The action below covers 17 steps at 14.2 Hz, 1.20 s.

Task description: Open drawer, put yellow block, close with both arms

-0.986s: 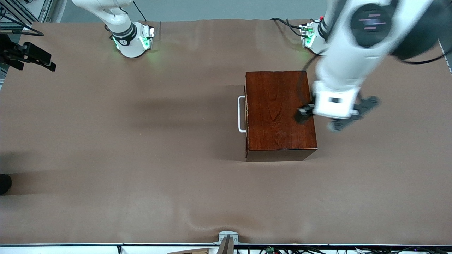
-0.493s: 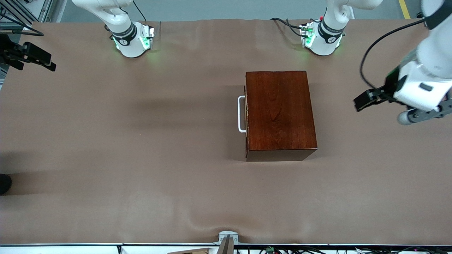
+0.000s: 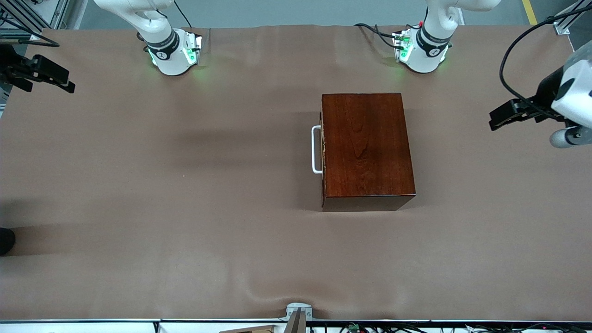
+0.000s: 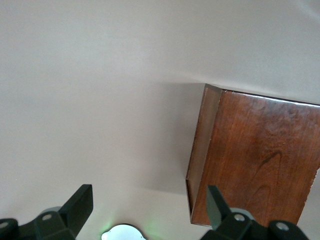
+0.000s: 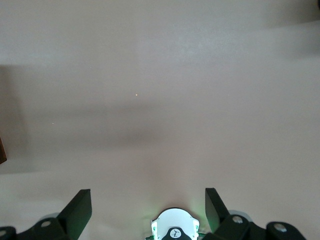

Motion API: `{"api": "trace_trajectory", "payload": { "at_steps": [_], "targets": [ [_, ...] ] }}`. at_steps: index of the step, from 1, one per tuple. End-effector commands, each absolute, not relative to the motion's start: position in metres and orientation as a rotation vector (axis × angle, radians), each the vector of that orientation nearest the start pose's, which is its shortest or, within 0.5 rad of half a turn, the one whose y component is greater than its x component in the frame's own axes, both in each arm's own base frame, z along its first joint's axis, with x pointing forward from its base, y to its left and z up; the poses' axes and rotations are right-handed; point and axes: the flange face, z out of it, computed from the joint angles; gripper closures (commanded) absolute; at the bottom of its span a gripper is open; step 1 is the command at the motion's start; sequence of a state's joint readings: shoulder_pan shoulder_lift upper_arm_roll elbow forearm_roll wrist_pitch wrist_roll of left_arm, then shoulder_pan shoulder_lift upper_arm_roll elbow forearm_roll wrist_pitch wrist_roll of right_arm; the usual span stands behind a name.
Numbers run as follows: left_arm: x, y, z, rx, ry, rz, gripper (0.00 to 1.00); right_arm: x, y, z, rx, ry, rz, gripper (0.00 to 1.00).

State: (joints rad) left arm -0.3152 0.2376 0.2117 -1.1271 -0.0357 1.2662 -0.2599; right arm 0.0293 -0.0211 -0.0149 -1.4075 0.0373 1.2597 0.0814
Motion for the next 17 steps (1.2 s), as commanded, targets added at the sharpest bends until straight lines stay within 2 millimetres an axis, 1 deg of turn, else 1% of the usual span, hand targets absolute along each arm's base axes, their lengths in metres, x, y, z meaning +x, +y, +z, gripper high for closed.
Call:
{"api": "trace_trajectory", "payload": {
  "at_steps": [1, 5, 7, 9, 11, 12, 13, 14, 17],
  "targets": [
    [0.577, -0.076, 0.672, -3.112, -0.13, 0.148, 0.0, 0.506, 0.01, 0.689, -3.117, 0.082, 0.198, 0.0],
    [0.577, -0.081, 0.671, -3.114, -0.102, 0.153, 0.0, 0.506, 0.008, 0.689, -3.117, 0.087, 0.2, 0.0],
    [0.568, -0.079, 0.68, -3.123, -0.09, 0.139, 0.0, 0.506, 0.007, 0.689, -3.117, 0.089, 0.198, 0.0],
    [0.566, -0.077, 0.678, -3.127, -0.033, 0.15, 0.0, 0.506, 0.009, 0.689, -3.117, 0.082, 0.198, 0.0],
    [0.561, -0.069, 0.676, -3.129, -0.033, 0.166, 0.0, 0.506, 0.009, 0.689, -3.117, 0.082, 0.198, 0.0],
    [0.557, -0.065, 0.672, -3.138, -0.034, 0.174, 0.0, 0.506, 0.009, 0.688, -3.117, 0.082, 0.2, 0.0],
    [0.553, -0.056, 0.669, -3.149, -0.05, 0.168, 0.0, 0.506, 0.008, 0.689, -3.117, 0.087, 0.198, 0.0],
    [0.548, -0.053, 0.664, -3.155, -0.047, 0.176, 0.0, 0.506, 0.007, 0.688, -3.116, 0.089, 0.202, 0.0],
    [0.53, -0.05, 0.656, -3.163, -0.048, 0.146, 0.0, 0.506, 0.009, 0.688, -3.117, 0.084, 0.202, 0.0]
  ]
}}
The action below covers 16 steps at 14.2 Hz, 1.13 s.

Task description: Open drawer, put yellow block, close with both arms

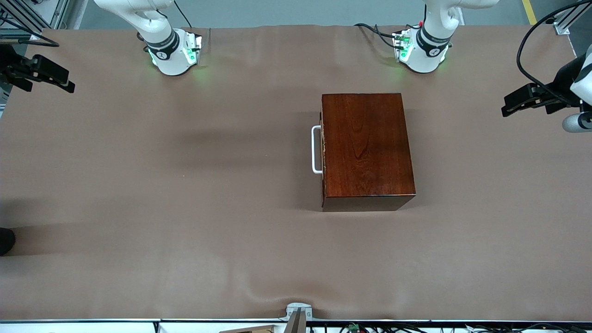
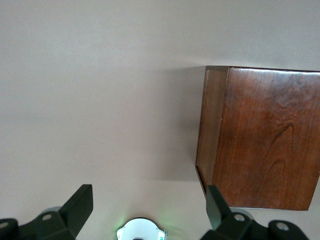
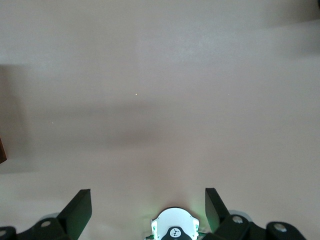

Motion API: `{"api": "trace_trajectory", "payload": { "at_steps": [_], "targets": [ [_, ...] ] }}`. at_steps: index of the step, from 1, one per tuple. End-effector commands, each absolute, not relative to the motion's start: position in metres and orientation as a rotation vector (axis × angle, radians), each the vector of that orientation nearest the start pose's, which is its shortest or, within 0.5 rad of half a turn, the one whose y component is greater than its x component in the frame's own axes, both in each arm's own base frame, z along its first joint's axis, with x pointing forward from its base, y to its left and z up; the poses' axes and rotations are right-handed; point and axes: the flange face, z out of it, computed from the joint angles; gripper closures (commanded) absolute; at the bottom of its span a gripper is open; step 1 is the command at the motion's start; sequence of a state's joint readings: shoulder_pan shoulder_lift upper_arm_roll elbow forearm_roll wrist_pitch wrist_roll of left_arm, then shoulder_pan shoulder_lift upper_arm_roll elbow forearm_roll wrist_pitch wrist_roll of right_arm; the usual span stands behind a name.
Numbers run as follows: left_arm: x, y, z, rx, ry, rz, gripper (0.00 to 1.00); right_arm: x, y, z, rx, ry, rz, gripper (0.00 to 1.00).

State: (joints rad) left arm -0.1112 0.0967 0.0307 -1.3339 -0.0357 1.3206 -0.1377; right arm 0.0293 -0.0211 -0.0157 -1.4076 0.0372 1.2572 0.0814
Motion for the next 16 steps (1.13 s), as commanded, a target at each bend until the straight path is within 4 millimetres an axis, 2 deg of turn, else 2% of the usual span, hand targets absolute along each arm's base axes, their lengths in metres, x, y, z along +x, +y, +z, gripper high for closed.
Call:
{"api": "trace_trajectory", "payload": {
  "at_steps": [1, 5, 7, 10, 16],
  "targets": [
    [0.523, -0.053, 0.652, -3.163, -0.039, 0.141, 0.0, 0.506, 0.011, 0.688, -3.117, 0.079, 0.203, 0.0],
    [0.49, -0.067, 0.643, -3.14, -0.015, 0.101, 0.0, 0.506, 0.008, 0.688, -3.117, 0.087, 0.2, 0.0],
    [0.476, -0.066, 0.635, -3.133, -0.023, 0.072, 0.0, 0.506, 0.007, 0.688, -3.117, 0.091, 0.202, 0.0],
    [0.474, -0.064, 0.639, -3.136, -0.03, 0.046, 0.0, 0.506, 0.007, 0.688, -3.116, 0.089, 0.202, 0.0],
    [0.481, -0.059, 0.665, -3.127, -0.051, -0.032, 0.0, 0.506, 0.008, 0.688, -3.117, 0.075, 0.2, 0.0]
  ]
}}
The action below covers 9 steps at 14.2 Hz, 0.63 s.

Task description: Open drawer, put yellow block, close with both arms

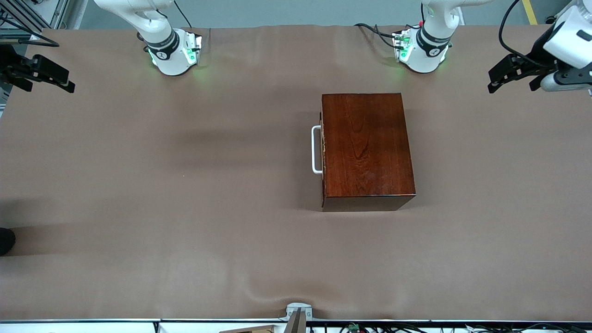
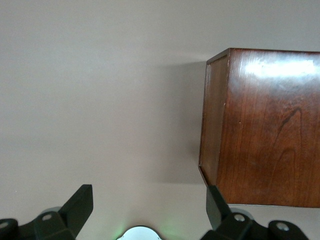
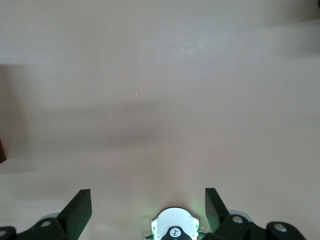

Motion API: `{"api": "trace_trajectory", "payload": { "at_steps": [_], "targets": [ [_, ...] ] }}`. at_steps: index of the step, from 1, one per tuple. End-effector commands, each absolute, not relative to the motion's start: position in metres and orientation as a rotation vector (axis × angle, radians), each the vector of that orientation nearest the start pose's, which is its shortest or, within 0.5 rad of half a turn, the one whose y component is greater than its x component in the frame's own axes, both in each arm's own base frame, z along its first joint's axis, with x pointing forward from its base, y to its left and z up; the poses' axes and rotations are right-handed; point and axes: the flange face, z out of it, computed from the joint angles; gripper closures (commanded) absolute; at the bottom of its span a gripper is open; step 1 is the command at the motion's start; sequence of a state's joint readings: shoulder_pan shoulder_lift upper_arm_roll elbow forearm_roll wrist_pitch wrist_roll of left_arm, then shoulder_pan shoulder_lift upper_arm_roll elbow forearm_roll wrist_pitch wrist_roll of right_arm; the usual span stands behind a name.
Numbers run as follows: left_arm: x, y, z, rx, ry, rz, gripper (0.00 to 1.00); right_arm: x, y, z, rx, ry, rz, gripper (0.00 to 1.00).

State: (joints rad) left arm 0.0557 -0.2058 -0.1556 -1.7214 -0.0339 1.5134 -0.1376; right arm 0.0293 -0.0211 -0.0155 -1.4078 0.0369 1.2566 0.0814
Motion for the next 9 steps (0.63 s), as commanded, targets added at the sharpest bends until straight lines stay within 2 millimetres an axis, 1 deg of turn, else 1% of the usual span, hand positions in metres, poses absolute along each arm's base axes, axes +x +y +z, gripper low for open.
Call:
{"api": "trace_trajectory", "payload": {
  "at_steps": [1, 4, 9],
  "targets": [
    [0.4822, -0.0585, 0.6674, -3.125, -0.053, -0.04, 0.0, 0.5057, 0.0092, 0.6881, -3.117, 0.07, 0.202, 0.0],
    [0.4909, -0.056, 0.6726, -3.119, -0.051, -0.022, 0.0, 0.5058, 0.0107, 0.6888, -3.117, 0.065, 0.198, 0.0],
    [0.49, -0.0568, 0.6743, -3.114, -0.044, -0.004, 0.0, 0.506, 0.0131, 0.6883, -3.118, 0.068, 0.198, 0.0]
  ]
}}
